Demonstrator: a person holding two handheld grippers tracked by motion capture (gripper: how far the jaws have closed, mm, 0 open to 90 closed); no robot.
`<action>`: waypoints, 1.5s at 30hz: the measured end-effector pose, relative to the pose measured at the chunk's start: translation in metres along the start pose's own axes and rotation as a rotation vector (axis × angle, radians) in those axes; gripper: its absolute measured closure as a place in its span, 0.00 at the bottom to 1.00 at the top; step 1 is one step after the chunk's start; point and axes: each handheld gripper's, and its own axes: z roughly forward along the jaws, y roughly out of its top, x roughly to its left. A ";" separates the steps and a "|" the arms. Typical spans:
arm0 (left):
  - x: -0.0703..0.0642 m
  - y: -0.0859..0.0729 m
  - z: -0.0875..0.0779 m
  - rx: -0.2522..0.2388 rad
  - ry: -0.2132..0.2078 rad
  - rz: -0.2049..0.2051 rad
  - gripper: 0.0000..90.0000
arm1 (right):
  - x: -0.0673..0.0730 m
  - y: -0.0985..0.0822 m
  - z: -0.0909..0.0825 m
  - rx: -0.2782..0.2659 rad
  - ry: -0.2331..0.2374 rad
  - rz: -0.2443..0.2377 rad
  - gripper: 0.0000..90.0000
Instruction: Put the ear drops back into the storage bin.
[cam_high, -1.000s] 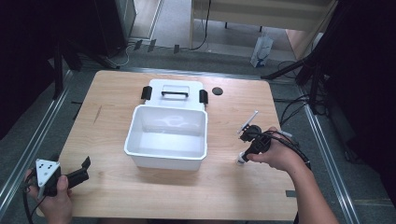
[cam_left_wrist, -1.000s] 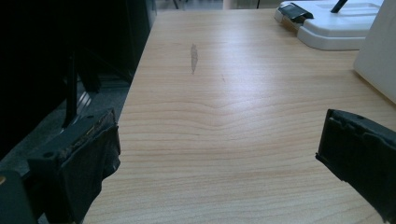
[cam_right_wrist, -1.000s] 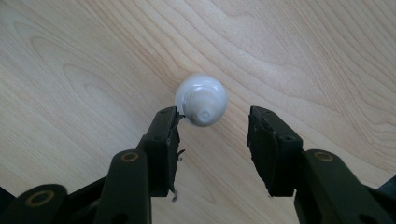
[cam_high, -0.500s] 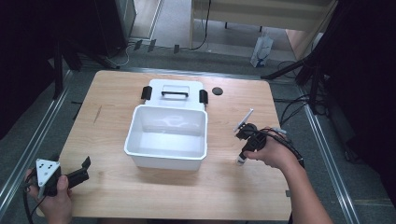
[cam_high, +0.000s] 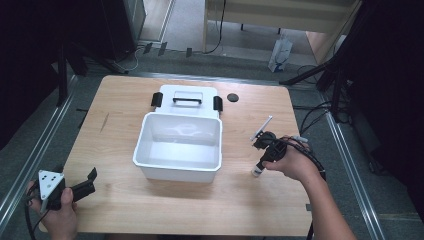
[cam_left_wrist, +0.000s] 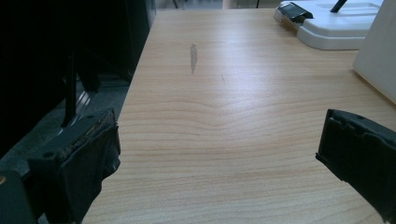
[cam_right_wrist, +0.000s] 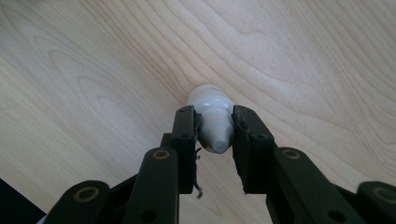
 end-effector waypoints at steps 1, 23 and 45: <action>0.000 0.000 0.000 0.000 0.000 0.000 0.00 | 0.001 0.000 -0.002 -0.006 0.000 0.004 0.80; 0.000 0.000 0.001 0.005 0.000 -0.004 0.00 | 0.013 0.029 -0.059 -0.093 -0.047 -0.046 0.80; 0.000 0.001 0.002 0.003 -0.004 -0.009 0.00 | 0.042 0.077 -0.111 -0.148 -0.049 -0.092 0.80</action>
